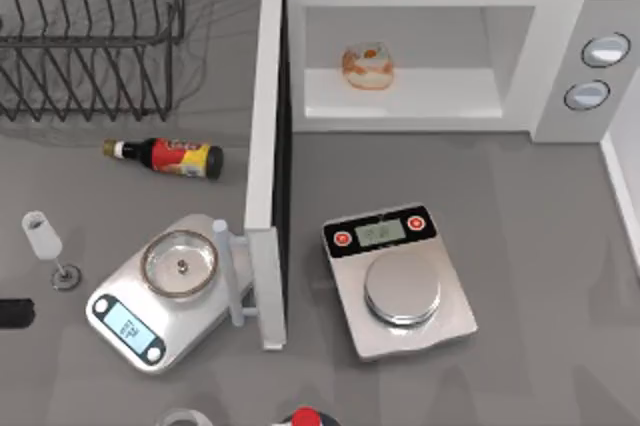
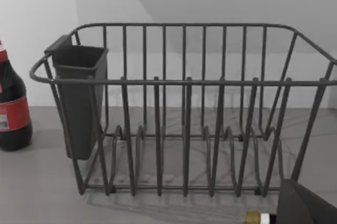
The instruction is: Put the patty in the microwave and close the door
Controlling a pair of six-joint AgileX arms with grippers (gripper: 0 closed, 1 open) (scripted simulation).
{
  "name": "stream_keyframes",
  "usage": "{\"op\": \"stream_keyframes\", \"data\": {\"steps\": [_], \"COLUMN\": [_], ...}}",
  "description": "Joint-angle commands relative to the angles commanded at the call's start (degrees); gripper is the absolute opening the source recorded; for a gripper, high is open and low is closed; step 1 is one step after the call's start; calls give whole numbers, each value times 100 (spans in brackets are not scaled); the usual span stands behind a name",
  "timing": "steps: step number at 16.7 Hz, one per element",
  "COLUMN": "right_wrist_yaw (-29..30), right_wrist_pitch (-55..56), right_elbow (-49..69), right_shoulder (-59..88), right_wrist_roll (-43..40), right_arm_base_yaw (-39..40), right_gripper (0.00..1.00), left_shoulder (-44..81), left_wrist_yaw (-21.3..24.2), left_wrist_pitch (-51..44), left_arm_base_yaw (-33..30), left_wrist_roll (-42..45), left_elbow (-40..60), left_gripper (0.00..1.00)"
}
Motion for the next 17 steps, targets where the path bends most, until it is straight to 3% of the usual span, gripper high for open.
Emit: {"op": "stream_keyframes", "data": {"steps": [5,9,13,17], "right_wrist_yaw": [0,0,0,0], "right_wrist_pitch": [0,0,0,0], "right_elbow": [0,0,0,0], "right_shoulder": [0,0,0,0], "right_wrist_roll": [0,0,0,0], "right_arm_base_yaw": [0,0,0,0], "right_gripper": [100,100,100,100], "left_shoulder": [54,65,-10,-114], "left_wrist_yaw": [-803,-918,-675,215], "left_wrist_pitch": [-144,-176,-359,-758], "left_arm_base_yaw": [-801,-918,-683,250], "left_wrist_roll": [0,0,-10,-7], "left_elbow": [196,239,396,666], "left_gripper": [0,0,0,0]}}
